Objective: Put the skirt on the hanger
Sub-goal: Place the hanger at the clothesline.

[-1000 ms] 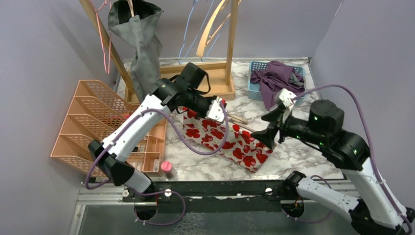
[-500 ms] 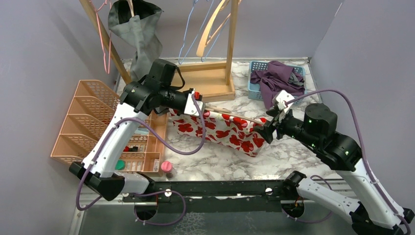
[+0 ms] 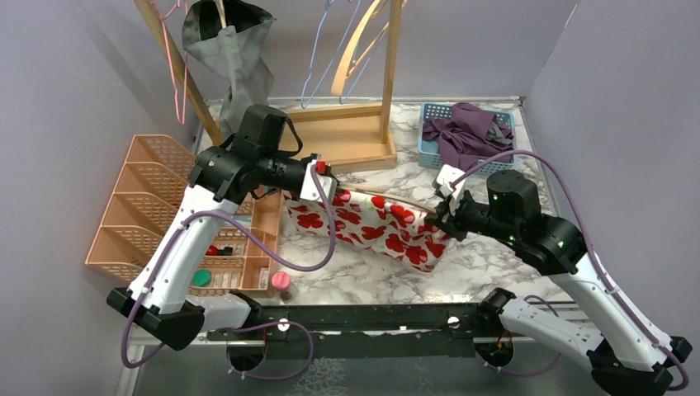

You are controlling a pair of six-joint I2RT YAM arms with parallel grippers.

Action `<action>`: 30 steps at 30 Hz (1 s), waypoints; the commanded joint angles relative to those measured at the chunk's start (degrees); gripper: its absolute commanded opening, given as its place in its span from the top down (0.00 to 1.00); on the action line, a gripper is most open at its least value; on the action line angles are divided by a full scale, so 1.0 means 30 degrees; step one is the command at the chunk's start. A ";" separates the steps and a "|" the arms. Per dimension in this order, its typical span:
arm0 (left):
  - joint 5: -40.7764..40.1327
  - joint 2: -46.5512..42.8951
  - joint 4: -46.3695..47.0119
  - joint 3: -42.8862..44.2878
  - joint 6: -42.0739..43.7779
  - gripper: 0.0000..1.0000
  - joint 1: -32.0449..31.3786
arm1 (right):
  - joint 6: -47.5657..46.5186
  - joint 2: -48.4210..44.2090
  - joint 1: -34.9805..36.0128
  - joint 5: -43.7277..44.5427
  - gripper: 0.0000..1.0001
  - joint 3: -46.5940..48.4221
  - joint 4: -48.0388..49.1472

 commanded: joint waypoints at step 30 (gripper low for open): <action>-1.9637 -0.8120 1.7605 -0.4084 -2.5541 0.29 0.0260 | 0.6799 0.2878 -0.0051 0.1308 0.99 0.6208 -0.1645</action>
